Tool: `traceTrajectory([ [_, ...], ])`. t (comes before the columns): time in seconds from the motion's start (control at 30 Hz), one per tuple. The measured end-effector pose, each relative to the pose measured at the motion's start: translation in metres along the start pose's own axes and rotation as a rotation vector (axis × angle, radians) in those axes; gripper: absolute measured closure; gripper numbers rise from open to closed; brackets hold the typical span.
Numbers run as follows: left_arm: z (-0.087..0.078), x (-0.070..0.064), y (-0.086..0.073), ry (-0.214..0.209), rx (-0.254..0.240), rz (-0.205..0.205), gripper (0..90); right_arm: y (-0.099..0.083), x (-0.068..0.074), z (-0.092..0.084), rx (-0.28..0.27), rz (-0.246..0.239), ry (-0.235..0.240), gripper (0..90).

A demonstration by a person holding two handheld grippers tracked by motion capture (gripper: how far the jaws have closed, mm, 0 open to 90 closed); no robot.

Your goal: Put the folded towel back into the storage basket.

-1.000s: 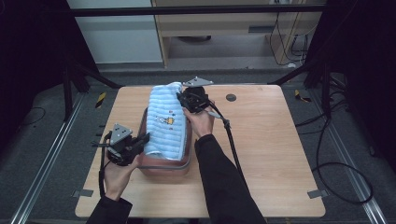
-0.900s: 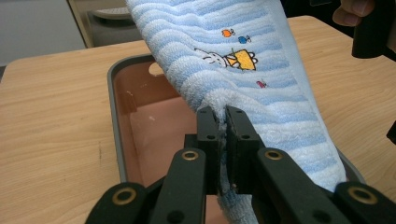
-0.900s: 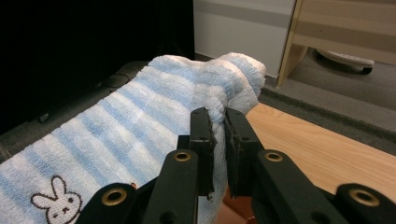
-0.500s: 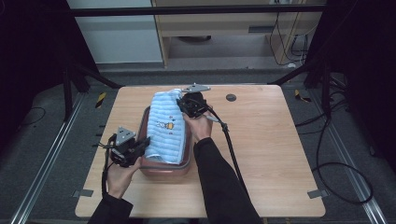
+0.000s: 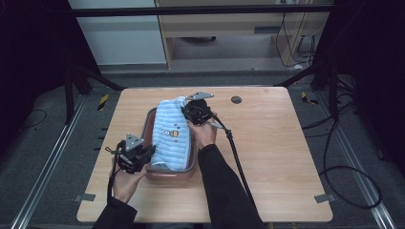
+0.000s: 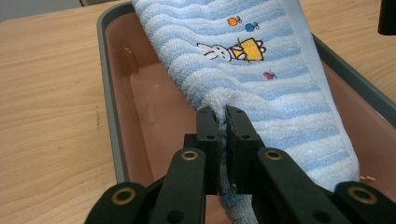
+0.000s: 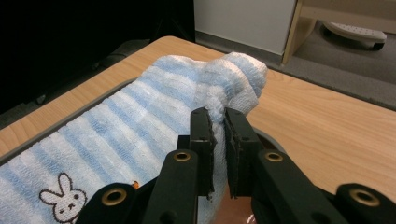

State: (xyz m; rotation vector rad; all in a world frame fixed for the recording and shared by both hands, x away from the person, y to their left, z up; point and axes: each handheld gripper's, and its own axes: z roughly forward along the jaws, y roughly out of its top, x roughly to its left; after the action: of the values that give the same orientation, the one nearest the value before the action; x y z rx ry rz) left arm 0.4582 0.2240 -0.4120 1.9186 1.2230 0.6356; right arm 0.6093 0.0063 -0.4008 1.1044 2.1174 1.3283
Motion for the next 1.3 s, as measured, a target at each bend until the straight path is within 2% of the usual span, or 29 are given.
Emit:
traceTrajectory([
  [0.6, 0.009, 0.0, -0.014, 0.014, 0.053, 0.002, 84.8, -0.023, 0.002, 0.014, 0.053, 0.013, 0.008, 82.8],
  [0.97, 0.013, 0.0, -0.018, 0.025, 0.066, 0.003, 83.7, -0.032, 0.0, 0.02, 0.093, 0.009, 0.0, 81.9],
  [1.2, 0.014, 0.001, -0.018, 0.027, 0.066, 0.004, 72.8, -0.036, 0.0, 0.025, 0.129, 0.003, -0.012, 72.1],
  [1.3, 0.011, 0.001, -0.016, 0.028, 0.048, 0.003, 68.8, -0.035, 0.0, 0.023, 0.115, -0.007, -0.022, 69.0],
])
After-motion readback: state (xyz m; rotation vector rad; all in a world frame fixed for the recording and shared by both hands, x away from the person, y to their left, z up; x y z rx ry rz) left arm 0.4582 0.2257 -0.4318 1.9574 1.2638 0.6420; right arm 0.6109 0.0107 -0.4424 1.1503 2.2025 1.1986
